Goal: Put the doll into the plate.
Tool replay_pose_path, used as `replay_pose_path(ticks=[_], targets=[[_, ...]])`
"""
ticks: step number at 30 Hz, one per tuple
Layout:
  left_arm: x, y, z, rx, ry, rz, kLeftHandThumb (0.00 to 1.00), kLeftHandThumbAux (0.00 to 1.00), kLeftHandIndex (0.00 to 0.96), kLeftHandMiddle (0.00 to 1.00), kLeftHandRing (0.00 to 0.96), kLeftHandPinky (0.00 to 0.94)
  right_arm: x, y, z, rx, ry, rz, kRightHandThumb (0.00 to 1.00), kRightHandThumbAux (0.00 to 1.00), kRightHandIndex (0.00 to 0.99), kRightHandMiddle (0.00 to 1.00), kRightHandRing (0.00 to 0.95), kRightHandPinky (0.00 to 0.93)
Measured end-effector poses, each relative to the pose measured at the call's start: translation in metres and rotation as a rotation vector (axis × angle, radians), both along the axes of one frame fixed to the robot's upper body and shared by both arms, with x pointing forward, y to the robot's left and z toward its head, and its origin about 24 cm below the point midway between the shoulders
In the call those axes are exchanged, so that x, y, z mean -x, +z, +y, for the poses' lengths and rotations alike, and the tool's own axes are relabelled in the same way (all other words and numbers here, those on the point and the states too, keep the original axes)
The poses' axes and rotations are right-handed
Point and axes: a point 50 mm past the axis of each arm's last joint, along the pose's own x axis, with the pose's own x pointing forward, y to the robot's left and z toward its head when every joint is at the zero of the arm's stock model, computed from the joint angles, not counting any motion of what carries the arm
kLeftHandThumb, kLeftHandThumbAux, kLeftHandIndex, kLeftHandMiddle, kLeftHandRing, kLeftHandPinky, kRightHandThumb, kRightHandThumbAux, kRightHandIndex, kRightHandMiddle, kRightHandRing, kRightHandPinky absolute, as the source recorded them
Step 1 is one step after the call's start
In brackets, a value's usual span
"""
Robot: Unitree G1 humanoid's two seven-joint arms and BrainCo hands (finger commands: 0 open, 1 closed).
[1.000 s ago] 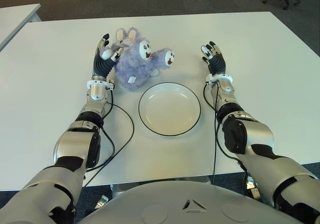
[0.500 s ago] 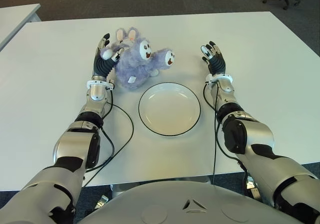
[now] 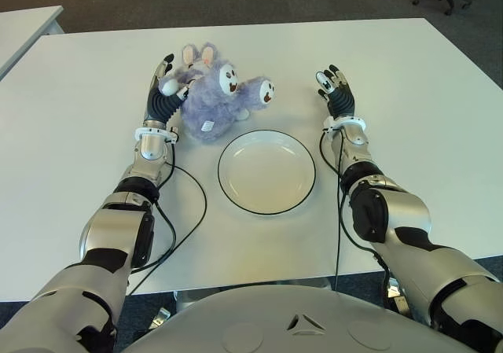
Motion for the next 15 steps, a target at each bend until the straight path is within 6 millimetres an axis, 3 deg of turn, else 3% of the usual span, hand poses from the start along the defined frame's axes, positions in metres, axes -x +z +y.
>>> replay_pose_path(ticks=[15], targets=[[0.0054,0.0019,0.005,-0.077,-0.016,-0.038,0.121,0.386,0.0,0.001,0.0,0.012,0.0,0.0,0.0005,0.001,0.002,0.0,0.073,0.581,0.021,0.052,0.045,0.058]])
